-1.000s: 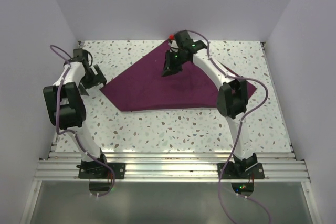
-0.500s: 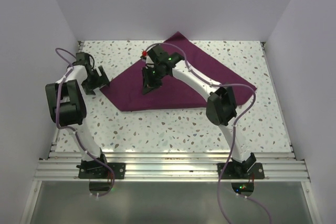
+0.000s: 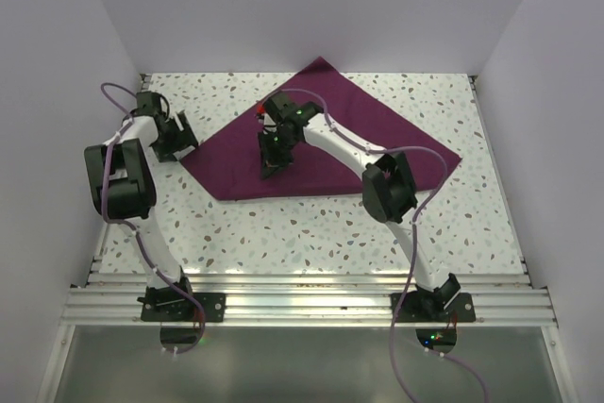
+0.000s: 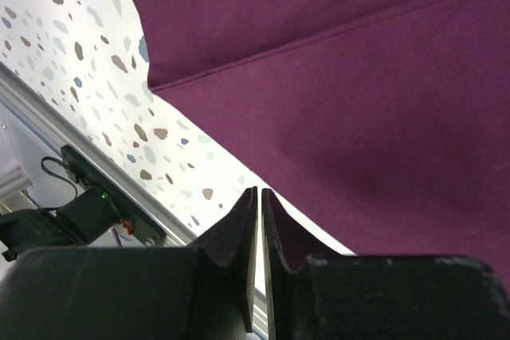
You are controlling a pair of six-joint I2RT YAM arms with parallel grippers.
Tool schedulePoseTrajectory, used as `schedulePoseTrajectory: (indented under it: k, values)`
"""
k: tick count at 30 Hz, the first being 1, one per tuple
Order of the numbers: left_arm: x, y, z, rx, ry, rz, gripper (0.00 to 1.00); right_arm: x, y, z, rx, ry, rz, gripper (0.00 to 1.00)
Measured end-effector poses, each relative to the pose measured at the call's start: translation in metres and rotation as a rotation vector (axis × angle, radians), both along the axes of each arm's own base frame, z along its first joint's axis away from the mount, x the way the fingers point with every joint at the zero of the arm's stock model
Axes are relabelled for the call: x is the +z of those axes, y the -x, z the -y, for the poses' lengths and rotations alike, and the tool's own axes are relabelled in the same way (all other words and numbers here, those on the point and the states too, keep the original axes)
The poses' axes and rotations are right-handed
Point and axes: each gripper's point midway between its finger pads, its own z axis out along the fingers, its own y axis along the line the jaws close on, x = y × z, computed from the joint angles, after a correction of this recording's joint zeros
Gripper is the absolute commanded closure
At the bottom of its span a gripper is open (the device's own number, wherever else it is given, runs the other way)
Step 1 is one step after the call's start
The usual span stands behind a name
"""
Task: Prepare the surgical pack
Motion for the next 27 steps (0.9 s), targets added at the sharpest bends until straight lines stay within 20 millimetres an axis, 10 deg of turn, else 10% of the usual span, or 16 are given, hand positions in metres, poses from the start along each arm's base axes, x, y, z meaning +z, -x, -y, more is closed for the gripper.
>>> schedulePoseTrajectory:
  k: [8, 16, 27]
  values:
    - [-0.001, -0.001, 0.009, -0.031, 0.040, 0.043, 0.45, 0.000, 0.003, -0.002, 0.006, 0.003, -0.004, 0.91]
    - [-0.006, 0.006, 0.020, -0.042, 0.094, 0.017, 1.00, -0.015, 0.002, -0.005, 0.006, 0.032, -0.001, 0.97]
    - [-0.006, 0.012, 0.025, -0.047, 0.119, 0.002, 1.00, -0.033, 0.004, -0.010, 0.000, 0.114, 0.051, 1.00]
